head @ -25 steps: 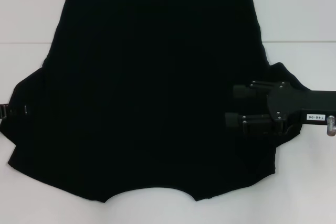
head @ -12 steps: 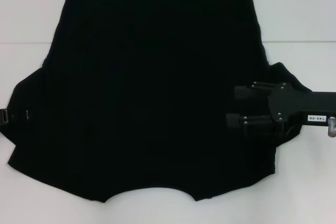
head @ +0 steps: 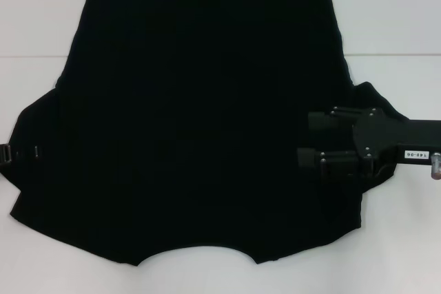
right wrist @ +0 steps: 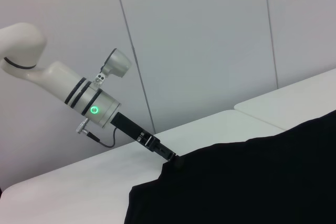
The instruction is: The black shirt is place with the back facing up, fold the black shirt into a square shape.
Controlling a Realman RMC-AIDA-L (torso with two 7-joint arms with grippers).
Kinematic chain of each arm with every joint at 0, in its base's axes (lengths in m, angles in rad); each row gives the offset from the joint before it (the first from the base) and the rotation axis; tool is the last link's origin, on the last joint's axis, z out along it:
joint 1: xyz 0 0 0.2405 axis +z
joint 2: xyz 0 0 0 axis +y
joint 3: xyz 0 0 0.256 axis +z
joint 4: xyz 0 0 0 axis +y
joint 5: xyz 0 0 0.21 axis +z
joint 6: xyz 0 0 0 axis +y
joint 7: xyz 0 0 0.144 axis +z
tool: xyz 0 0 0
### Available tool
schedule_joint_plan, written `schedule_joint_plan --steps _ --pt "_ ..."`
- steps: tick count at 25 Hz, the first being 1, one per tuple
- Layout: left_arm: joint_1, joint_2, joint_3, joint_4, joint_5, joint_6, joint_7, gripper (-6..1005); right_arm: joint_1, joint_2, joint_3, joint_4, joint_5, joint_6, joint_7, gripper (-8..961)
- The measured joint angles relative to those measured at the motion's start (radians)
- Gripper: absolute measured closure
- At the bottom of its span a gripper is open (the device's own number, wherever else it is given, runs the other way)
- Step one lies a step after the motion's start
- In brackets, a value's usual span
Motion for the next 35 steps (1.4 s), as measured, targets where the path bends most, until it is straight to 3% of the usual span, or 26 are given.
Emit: schedule_joint_plan --steps 5,21,24,30,35 --pt "0.0 0.0 0.0 0.0 0.005 0.0 0.01 89 0.002 0.0 0.003 -0.001 0.0 0.0 0.0 70" --pt "-0.009 0.003 0.004 -0.012 0.044 -0.009 0.015 526 0.002 0.002 0.011 -0.005 0.0 0.002 0.0 69" --pt "-0.011 0.004 0.003 -0.012 0.043 -0.009 0.015 730 0.001 0.002 0.011 -0.006 0.0 0.002 0.0 68" --pt "-0.013 0.005 0.005 -0.012 0.045 -0.009 0.011 965 -0.002 0.0 0.011 -0.006 0.008 0.002 0.0 68" --pt "-0.013 0.005 0.002 -0.009 0.043 -0.011 0.01 1001 -0.007 -0.001 0.011 -0.006 0.013 0.002 0.0 69"
